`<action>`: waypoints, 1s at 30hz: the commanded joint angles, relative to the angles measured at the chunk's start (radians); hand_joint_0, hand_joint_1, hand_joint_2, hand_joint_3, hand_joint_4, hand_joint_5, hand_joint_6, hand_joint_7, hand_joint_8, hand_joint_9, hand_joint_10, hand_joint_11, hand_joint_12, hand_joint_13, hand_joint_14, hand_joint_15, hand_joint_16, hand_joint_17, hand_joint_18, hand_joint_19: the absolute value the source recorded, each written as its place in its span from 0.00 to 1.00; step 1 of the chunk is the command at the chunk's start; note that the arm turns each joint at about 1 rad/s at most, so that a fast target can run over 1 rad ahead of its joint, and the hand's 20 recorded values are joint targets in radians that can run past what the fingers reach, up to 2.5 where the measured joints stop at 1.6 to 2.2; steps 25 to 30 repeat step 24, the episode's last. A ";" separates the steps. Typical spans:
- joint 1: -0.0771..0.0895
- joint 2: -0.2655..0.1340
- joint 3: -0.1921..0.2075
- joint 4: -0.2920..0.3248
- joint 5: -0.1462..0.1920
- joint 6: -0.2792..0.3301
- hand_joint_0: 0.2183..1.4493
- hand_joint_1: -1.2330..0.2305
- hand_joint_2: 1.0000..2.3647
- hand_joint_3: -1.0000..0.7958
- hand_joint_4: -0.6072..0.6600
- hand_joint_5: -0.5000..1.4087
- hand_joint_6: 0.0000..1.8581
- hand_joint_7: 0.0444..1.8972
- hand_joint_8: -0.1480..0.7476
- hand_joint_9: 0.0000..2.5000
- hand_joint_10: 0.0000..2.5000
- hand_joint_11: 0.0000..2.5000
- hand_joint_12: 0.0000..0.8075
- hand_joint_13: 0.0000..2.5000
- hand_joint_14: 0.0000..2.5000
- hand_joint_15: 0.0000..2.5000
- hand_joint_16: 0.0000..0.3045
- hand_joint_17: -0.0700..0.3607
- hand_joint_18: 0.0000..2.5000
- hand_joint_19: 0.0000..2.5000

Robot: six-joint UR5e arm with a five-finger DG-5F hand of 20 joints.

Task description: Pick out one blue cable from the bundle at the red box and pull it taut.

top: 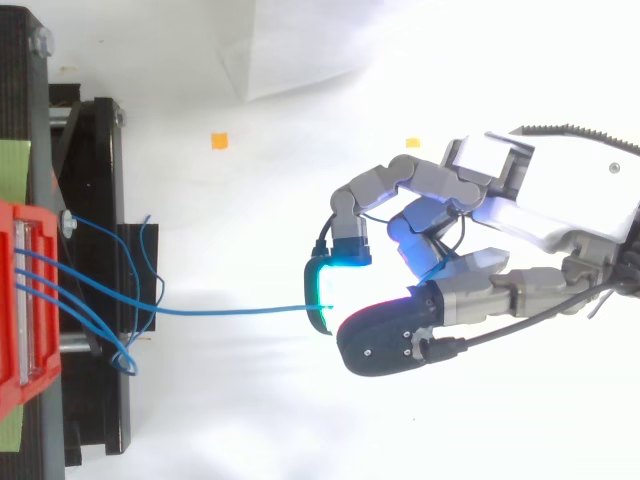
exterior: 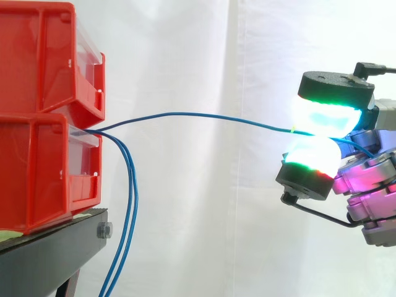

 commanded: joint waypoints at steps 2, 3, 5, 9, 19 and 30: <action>0.000 0.000 0.000 0.000 0.000 0.000 0.41 0.32 0.02 0.56 0.29 0.16 0.52 0.70 0.46 0.38 1.00 0.55 0.37 0.42 1.00 0.54 0.11 0.33 0.51 0.65; 0.000 0.000 0.000 0.000 0.000 0.000 0.41 0.32 0.02 0.56 0.29 0.16 0.52 0.70 0.46 0.38 1.00 0.55 0.37 0.42 1.00 0.54 0.11 0.33 0.51 0.66; 0.000 0.000 0.000 0.000 0.000 0.000 0.41 0.32 0.02 0.56 0.29 0.16 0.52 0.70 0.46 0.38 1.00 0.55 0.37 0.42 1.00 0.54 0.11 0.33 0.51 0.66; 0.000 0.000 0.000 0.000 0.000 0.000 0.41 0.31 0.02 0.56 0.29 0.16 0.52 0.70 0.45 0.38 1.00 0.56 0.37 0.42 1.00 0.54 0.11 0.33 0.51 0.66; 0.000 0.000 0.000 0.000 0.000 0.000 0.41 0.31 0.02 0.56 0.29 0.16 0.52 0.70 0.46 0.38 1.00 0.55 0.37 0.42 1.00 0.54 0.11 0.34 0.51 0.65; 0.000 0.000 0.000 0.000 0.000 0.000 0.41 0.31 0.02 0.56 0.29 0.16 0.52 0.70 0.46 0.38 1.00 0.56 0.37 0.42 1.00 0.54 0.11 0.34 0.51 0.65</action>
